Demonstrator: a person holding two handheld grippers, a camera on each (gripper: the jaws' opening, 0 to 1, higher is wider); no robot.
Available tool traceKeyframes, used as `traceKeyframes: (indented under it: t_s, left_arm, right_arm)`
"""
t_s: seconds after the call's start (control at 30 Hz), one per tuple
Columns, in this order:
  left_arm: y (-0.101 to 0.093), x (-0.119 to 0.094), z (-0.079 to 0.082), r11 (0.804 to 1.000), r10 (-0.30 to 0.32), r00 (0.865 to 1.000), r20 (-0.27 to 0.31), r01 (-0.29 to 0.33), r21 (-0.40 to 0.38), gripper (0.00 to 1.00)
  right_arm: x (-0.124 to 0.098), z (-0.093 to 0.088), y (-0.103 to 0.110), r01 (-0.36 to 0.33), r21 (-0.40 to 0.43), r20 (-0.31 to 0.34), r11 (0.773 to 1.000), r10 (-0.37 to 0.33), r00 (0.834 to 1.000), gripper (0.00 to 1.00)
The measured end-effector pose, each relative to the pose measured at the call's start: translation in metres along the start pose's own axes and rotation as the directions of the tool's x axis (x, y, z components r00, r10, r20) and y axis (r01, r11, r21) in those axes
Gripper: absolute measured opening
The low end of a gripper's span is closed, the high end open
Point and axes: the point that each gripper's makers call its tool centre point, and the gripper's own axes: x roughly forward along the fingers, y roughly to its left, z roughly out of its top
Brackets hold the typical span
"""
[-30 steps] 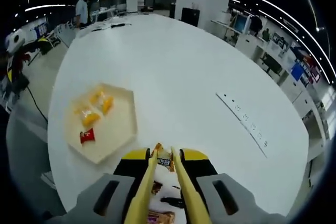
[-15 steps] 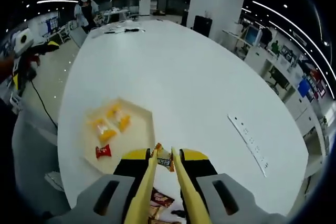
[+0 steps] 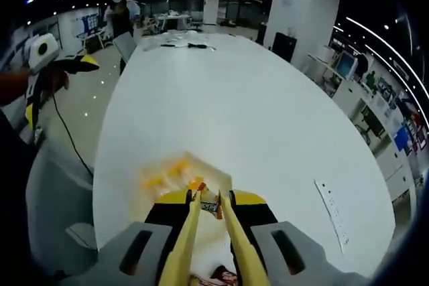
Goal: Place the target food into the container with the food tongs after gripping and lifting it, then release it inside without dropping or visibly crushing the food.
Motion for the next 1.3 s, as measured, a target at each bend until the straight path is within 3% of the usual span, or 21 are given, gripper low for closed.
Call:
traceKeyframes:
  t_s: [0.2,0.77,1.3]
  left_arm:
    - [-0.002,-0.004,0.004,1.0,0.012,1.0,0.009,-0.012,0.003,0.99]
    - [-0.002,-0.01,0.004,1.0,0.025,1.0,0.015,-0.025,0.004,0.99]
    - [-0.005,-0.004,0.008,1.0,0.006,1.0,0.025,-0.006,0.009,0.99]
  right_arm:
    - [0.004,0.014,0.013,-0.026,-0.024,0.012,0.999,0.026,1.0,0.21]
    - [-0.005,0.03,0.019,-0.038,-0.029,0.054,0.999,0.039,0.998,0.26]
    - [-0.026,0.029,0.014,-0.012,-0.016,0.082,1.0,0.013,0.997,0.27]
